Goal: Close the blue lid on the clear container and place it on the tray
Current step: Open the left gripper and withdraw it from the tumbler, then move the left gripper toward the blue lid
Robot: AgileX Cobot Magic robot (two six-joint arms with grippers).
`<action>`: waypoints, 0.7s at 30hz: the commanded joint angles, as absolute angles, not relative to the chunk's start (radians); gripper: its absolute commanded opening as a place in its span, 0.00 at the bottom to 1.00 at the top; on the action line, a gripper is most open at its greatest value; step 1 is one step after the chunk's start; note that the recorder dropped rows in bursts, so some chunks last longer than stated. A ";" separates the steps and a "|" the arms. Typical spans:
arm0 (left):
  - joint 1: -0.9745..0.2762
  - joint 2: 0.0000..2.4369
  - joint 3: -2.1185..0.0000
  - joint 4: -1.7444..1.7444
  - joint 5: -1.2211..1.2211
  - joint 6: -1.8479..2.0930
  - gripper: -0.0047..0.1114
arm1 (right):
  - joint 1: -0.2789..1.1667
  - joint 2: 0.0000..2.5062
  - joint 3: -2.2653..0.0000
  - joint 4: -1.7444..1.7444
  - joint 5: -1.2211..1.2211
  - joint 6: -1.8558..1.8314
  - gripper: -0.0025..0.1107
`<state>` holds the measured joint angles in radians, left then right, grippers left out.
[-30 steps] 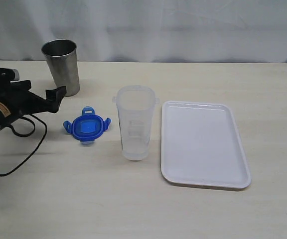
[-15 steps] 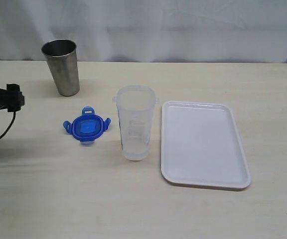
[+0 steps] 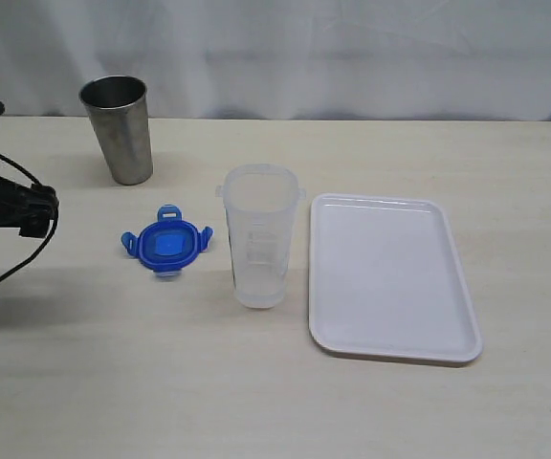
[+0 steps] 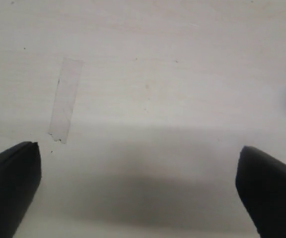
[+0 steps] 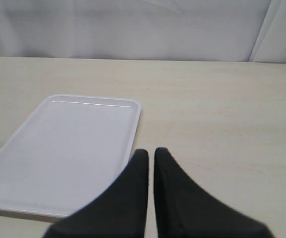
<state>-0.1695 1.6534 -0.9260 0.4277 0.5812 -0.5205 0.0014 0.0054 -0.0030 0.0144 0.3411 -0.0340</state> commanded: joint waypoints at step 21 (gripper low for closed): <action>-0.176 1.648 -0.932 -0.140 0.647 -0.100 0.92 | 0.002 0.000 0.000 0.018 0.343 -0.028 0.06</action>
<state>-0.1730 1.6534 -0.9347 0.0197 0.6753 -0.1645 0.0014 0.0054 -0.0030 0.0144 0.3411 -0.0340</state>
